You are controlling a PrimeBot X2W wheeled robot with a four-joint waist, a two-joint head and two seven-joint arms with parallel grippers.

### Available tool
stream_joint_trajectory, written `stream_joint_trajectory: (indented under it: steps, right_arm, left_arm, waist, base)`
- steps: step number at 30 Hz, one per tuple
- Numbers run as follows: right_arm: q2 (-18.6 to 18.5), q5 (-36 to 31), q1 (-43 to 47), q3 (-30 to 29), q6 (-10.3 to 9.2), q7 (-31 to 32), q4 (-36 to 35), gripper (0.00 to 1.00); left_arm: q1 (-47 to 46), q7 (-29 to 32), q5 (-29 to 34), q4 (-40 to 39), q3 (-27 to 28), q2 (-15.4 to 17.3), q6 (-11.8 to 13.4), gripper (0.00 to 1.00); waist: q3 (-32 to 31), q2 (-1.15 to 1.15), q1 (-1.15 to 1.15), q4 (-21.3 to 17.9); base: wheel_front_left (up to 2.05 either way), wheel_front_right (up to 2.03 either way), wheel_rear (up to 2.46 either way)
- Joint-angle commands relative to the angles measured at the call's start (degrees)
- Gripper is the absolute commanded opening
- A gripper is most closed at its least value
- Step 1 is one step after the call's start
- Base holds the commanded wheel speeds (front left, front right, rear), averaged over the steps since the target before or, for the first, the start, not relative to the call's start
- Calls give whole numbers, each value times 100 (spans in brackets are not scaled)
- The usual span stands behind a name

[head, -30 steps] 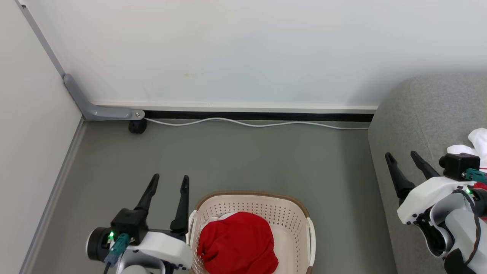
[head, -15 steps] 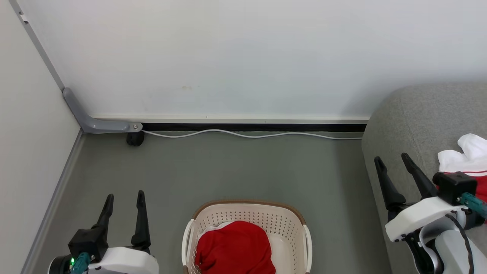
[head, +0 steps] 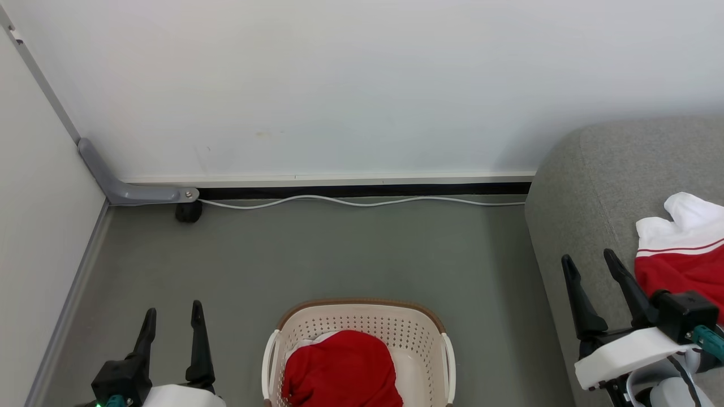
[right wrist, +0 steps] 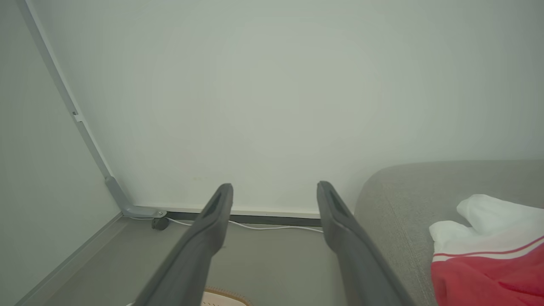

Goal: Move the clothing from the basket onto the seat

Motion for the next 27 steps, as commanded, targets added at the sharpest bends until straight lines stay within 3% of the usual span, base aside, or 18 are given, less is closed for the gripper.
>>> stream_joint_trajectory:
  steps: [1, 16, 27]
  right_arm:
    - [-43, -77, -40, 73, 17, -77, -193, 100]
    - [-12, -167, -1, 43, 17, -77, -308, 100]
    - [-186, 5, -164, 34, 17, -78, -635, 100]
  left_arm:
    - [-84, -28, -43, -177, 170, 40, 52, 100]
    - [7, -28, -105, -247, -51, 40, 147, 100]
    - [-101, -28, -266, -180, -507, 40, 316, 100]
  waist:
    - [0, 0, 0, -14]
    - [102, 0, 0, -47]
    - [646, 0, 0, -118]
  base:
    - [0, 0, 0]
    - [0, 0, 0]
    - [0, 0, 0]
